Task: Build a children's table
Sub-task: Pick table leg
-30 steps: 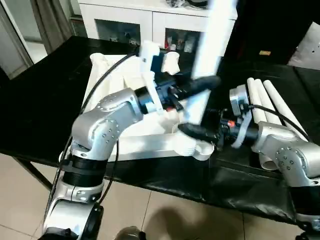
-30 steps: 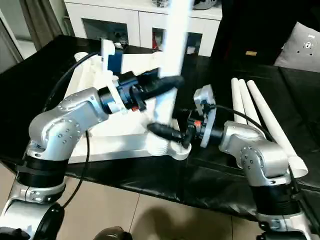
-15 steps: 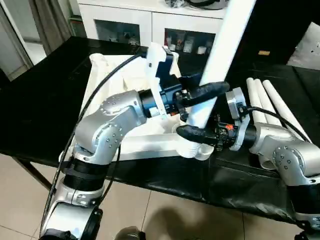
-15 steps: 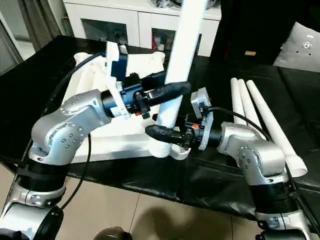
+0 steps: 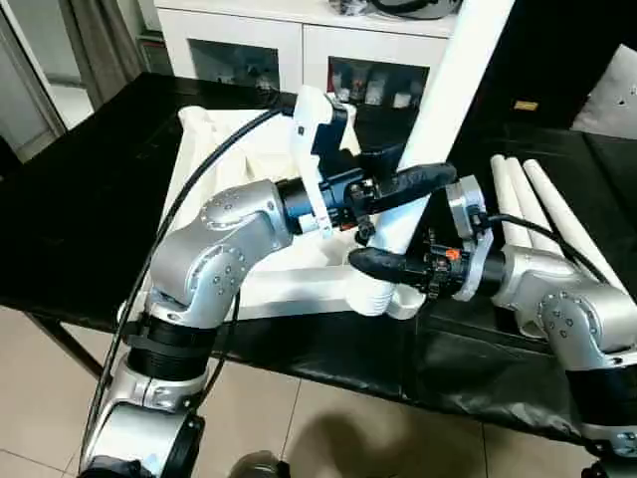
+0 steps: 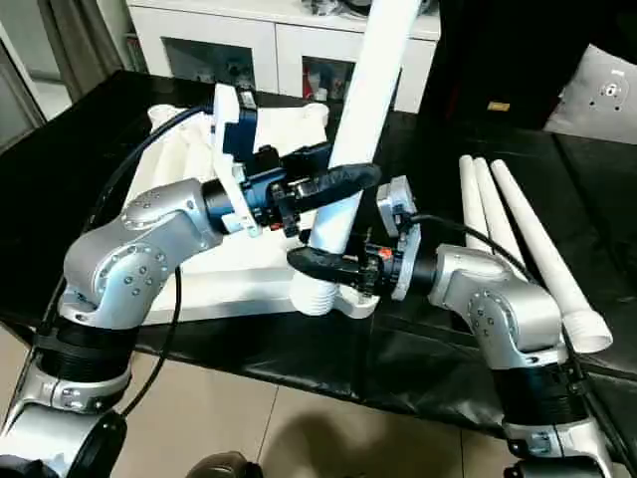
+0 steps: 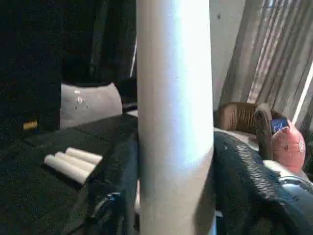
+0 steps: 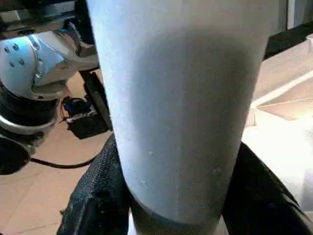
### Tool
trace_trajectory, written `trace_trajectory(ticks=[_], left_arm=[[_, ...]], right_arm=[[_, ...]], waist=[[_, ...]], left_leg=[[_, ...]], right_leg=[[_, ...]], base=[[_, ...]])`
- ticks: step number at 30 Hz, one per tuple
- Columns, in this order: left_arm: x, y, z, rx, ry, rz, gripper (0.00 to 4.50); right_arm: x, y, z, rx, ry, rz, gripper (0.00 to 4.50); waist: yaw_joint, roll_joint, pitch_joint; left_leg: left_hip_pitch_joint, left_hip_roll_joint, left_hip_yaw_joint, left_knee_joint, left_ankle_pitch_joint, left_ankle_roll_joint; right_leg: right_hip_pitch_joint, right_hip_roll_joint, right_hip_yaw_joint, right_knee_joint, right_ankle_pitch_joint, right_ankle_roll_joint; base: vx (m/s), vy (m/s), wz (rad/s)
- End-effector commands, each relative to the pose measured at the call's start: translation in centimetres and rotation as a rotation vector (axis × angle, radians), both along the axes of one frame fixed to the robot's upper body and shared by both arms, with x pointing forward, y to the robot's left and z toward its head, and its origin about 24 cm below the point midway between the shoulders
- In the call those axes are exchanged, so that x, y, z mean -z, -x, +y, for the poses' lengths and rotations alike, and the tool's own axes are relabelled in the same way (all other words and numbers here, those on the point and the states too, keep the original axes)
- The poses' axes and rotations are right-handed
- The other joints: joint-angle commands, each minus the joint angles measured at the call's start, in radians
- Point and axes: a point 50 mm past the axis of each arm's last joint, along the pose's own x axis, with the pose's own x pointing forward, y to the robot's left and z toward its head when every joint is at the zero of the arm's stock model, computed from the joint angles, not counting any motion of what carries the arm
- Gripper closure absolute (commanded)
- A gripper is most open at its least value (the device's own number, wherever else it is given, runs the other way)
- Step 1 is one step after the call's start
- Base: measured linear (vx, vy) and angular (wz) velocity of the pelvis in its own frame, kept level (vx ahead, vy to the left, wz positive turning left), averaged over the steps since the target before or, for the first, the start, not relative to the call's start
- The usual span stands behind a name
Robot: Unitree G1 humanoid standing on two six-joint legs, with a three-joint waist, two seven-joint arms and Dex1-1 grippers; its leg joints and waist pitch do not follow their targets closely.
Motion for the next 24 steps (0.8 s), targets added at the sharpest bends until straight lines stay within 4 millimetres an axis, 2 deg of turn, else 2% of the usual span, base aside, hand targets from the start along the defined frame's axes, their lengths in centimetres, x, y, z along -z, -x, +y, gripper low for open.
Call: trace_trajectory(ticks=[1, 2, 3, 5, 6, 8, 9, 10, 11, 14, 15, 16, 17, 20, 21, 23, 24], left_arm=[[-0.1, 1.3, -0.9, 0.103, 0.02, 0.014, 1.78], [-0.2, 1.3, -0.9, 0.105, 0.022, 0.014, 1.78], [-0.2, 1.5, -1.1, 0.118, 0.032, 0.013, 1.57], [-0.3, 1.8, -1.5, 0.144, 0.047, 0.011, 1.44], [-0.4, 2.0, -1.8, 0.159, 0.059, 0.016, 1.44], [-0.4, 2.0, -1.8, 0.161, 0.06, 0.017, 1.12], [-0.6, 2.6, -2.5, 0.195, 0.099, 0.027, 1.04], [-0.7, 2.7, -2.6, 0.2, 0.109, 0.032, 1.01], [-0.7, 2.8, -2.9, 0.207, 0.128, 0.044, 0.98], [-0.6, 2.6, -3.0, 0.189, 0.136, 0.071, 0.96], [-0.4, 2.4, -3.1, 0.176, 0.134, 0.081, 0.96], [-0.2, 2.3, -3.1, 0.167, 0.134, 0.091, 0.96], [0.0, 2.1, -3.1, 0.146, 0.139, 0.107, 0.96], [0.0, 2.0, -3.0, 0.132, 0.144, 0.114, 0.96], [-0.1, 1.1, -2.1, 0.044, 0.178, 0.112, 0.96], [-0.2, 0.5, -1.1, -0.022, 0.198, 0.108, 0.96], [-0.1, 0.4, -0.8, -0.033, 0.199, 0.106, 0.96]], right_arm=[[0.3, -0.5, -0.4, 0.088, -0.001, 0.01, 2.57], [0.3, -0.5, -0.4, 0.091, -0.002, 0.01, 2.57], [0.3, -0.6, -0.4, 0.108, -0.005, 0.008, 2.57], [0.5, -0.7, -0.5, 0.134, 0.0, 0.002, 2.57], [0.6, -0.8, -0.4, 0.145, 0.0, -0.003, 2.57], [0.6, -0.8, -0.4, 0.146, 0.0, -0.003, 2.57], [0.6, -0.9, -0.3, 0.197, -0.023, -0.022, 2.57], [0.6, -0.9, -0.2, 0.204, -0.03, -0.025, 2.57], [0.7, -0.9, 0.0, 0.217, -0.044, -0.029, 2.57], [0.8, -1.1, -0.1, 0.26, -0.042, -0.015, 2.57], [0.9, -1.0, -0.1, 0.267, -0.04, -0.015, 2.57], [0.9, -1.0, -0.1, 0.274, -0.038, -0.01, 2.57], [1.1, -0.8, -0.1, 0.279, -0.019, -0.01, 2.57], [1.2, -0.8, -0.1, 0.283, -0.011, -0.01, 2.57], [1.1, -1.1, -0.7, 0.33, -0.029, -0.019, 2.57], [1.1, -1.3, -1.2, 0.388, -0.027, -0.04, 2.58], [1.1, -1.4, -1.4, 0.404, -0.019, -0.045, 2.59]], waist=[[0.002, -0.016, -0.083], [0.002, -0.011, -0.084], [0.001, -0.009, -0.084], [0.001, -0.011, -0.084], [0.0, -0.008, -0.084], [0.001, -0.009, -0.083], [0.002, -0.004, -0.083], [0.0, -0.007, -0.083], [0.001, -0.003, -0.083], [-0.003, -0.006, -0.084], [-0.002, -0.001, -0.083], [-0.004, -0.005, -0.082], [-0.004, -0.007, -0.081], [-0.004, -0.005, -0.081], [-0.008, -0.017, -0.08], [-0.004, -0.005, -0.08], [-0.004, -0.005, -0.08]], left_leg=[[0.013, 0.126, -0.051, -0.066, 0.007, 0.078], [0.013, 0.127, -0.053, -0.067, 0.004, 0.078], [0.012, 0.128, -0.054, -0.066, 0.004, 0.078], [0.013, 0.129, -0.054, -0.068, 0.001, 0.077], [0.012, 0.128, -0.053, -0.067, -0.005, 0.074], [0.013, 0.128, -0.053, -0.068, -0.014, 0.072], [0.012, 0.128, -0.053, -0.068, -0.016, 0.071], [0.012, 0.13, -0.053, -0.069, -0.022, 0.064], [0.012, 0.13, -0.055, -0.069, -0.023, 0.062], [0.012, 0.13, -0.055, -0.071, -0.026, 0.064], [0.013, 0.129, -0.055, -0.07, -0.029, 0.063], [0.013, 0.128, -0.053, -0.071, -0.038, 0.06], [0.013, 0.127, -0.053, -0.071, -0.04, 0.059], [0.014, 0.129, -0.054, -0.073, -0.055, 0.051], [0.013, 0.129, -0.052, -0.074, -0.055, 0.051], [0.015, 0.127, -0.051, -0.072, -0.053, 0.043], [0.015, 0.127, -0.051, -0.072, -0.053, 0.043]], right_leg=[[0.061, -0.134, 0.076, -0.071, -0.138, -0.177], [0.06, -0.134, 0.075, -0.072, -0.133, -0.182], [0.061, -0.134, 0.076, -0.071, -0.126, -0.182], [0.062, -0.134, 0.076, -0.07, -0.113, -0.185], [0.062, -0.134, 0.076, -0.071, -0.111, -0.186], [0.063, -0.134, 0.077, -0.072, -0.117, -0.187], [0.063, -0.136, 0.077, -0.072, -0.119, -0.187], [0.062, -0.136, 0.077, -0.073, -0.121, -0.187], [0.064, -0.137, 0.077, -0.072, -0.12, -0.189], [0.065, -0.134, 0.077, -0.072, -0.108, -0.191], [0.064, -0.134, 0.077, -0.074, -0.115, -0.188], [0.065, -0.134, 0.078, -0.078, -0.129, -0.181], [0.066, -0.134, 0.078, -0.079, -0.136, -0.178], [0.065, -0.133, 0.078, -0.082, -0.169, -0.166], [0.065, -0.132, 0.078, -0.083, -0.172, -0.165], [0.062, -0.134, 0.078, -0.086, -0.194, -0.162], [0.062, -0.134, 0.078, -0.086, -0.194, -0.162]], base=[[0.0, 0.0, 0.0], [0.0, 0.0, 0.0], [0.0, 0.0, 0.0], [0.0, 0.0, 0.0], [0.0, 0.0, 0.0], [0.0, 0.0, 0.0], [0.0, 0.0, 0.0], [0.0, 0.0, 0.0], [0.0, 0.0, 0.0], [0.0, 0.0, 0.0], [0.0, 0.0, 0.0], [0.0, 0.0, 0.0], [0.0, 0.0, 0.0], [0.0, 0.0, 0.0], [0.0, 0.0, 0.0], [0.0, 0.0, 0.0], [0.0, 0.0, 0.0]])
